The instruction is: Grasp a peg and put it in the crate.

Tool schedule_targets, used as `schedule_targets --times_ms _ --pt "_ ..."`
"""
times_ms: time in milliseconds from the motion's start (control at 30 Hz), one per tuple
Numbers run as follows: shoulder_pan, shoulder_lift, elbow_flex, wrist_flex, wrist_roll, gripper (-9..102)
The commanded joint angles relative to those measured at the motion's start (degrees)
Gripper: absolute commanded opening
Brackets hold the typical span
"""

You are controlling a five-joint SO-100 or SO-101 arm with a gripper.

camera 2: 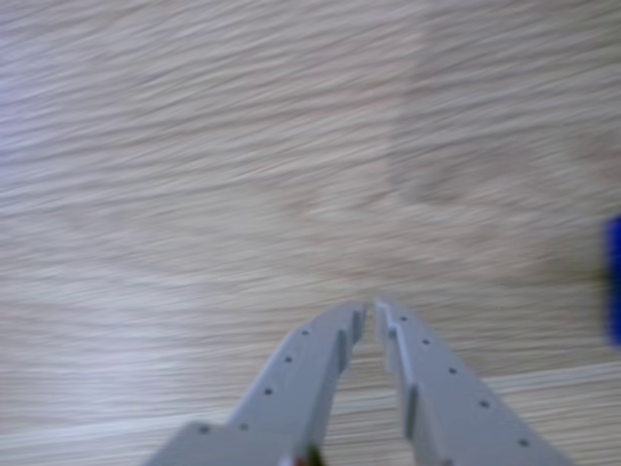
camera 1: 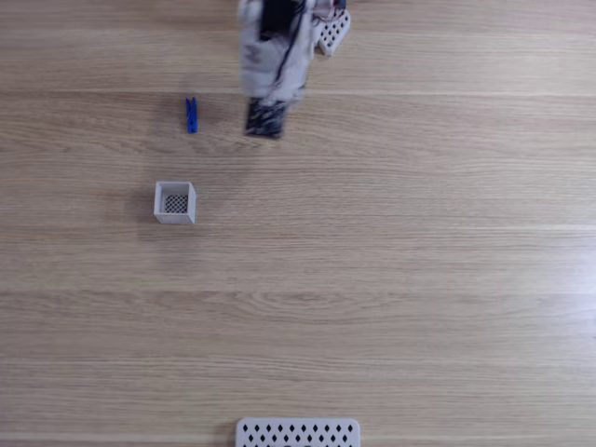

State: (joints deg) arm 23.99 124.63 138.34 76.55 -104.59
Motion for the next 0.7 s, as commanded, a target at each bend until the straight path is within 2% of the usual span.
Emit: schedule_targets --times_ms 0,133,233,433,667 --pt "15.73 -9.67 -16.0 -0.7 -15.82 0" --pt "24.87 -15.12 -20.92 -0.62 -31.9 0" --pt "28.48 -16.79 -21.88 -0.53 -38.23 0" --pt "29.27 -19.6 -22.32 -0.7 -39.55 1" --pt "29.36 -21.8 -22.32 -0.79 -39.11 18"
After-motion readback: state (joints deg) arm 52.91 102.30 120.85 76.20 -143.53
